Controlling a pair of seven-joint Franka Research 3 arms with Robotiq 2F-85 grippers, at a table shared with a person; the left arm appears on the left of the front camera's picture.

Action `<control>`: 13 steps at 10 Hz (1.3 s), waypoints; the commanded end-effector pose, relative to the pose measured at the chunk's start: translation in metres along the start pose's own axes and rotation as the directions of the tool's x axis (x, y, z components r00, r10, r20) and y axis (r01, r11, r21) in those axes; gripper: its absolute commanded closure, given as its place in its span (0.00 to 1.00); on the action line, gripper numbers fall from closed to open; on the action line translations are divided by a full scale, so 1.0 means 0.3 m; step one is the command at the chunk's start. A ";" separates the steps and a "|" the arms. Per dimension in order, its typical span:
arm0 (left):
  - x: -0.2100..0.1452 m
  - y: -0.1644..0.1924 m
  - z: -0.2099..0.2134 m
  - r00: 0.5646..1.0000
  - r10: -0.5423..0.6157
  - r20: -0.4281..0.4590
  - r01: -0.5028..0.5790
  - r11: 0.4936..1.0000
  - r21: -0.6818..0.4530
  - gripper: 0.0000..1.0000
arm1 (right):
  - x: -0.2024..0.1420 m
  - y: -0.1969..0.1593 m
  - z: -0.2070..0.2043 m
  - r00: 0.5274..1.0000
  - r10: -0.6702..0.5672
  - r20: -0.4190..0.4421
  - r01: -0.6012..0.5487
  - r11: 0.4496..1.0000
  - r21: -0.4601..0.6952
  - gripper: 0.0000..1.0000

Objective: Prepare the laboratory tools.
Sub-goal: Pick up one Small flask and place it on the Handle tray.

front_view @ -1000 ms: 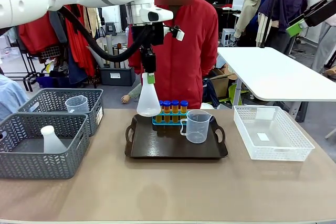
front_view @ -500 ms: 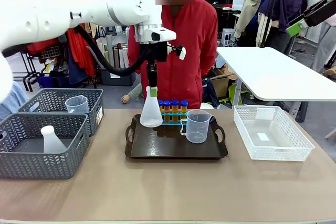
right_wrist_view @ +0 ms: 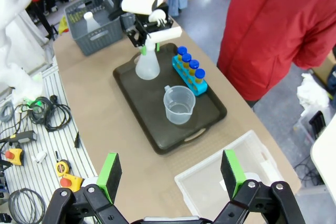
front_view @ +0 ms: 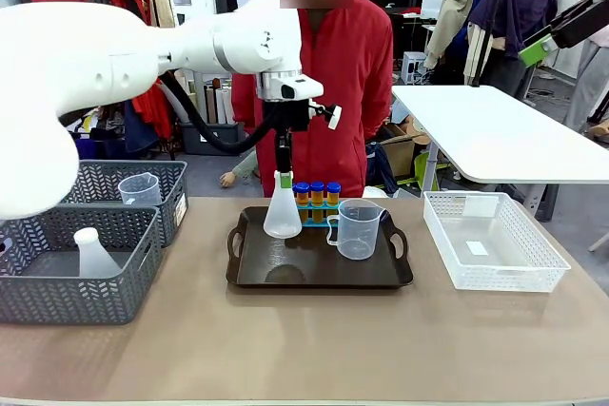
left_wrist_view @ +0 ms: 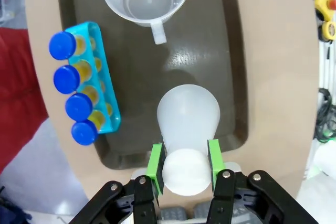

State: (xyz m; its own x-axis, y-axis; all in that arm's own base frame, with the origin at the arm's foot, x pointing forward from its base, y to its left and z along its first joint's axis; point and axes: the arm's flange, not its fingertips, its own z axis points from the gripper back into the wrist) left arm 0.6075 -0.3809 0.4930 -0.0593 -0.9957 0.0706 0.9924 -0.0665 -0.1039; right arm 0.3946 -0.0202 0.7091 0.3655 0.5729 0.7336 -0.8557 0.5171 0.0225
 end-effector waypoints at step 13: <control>0.059 0.052 -0.200 0.999 -0.038 -0.004 0.038 0.997 0.062 1.00 | 0.003 0.003 0.003 1.000 0.006 0.014 -0.006 1.000 0.009 0.00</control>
State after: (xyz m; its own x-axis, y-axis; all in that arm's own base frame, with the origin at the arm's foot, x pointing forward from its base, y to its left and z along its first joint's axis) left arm 0.6257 -0.4131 0.4317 -0.1132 -0.9918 0.0590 0.9920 -0.1161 -0.0487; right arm 0.3947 -0.0202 0.7091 0.3655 0.5729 0.7336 -0.8557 0.5170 0.0225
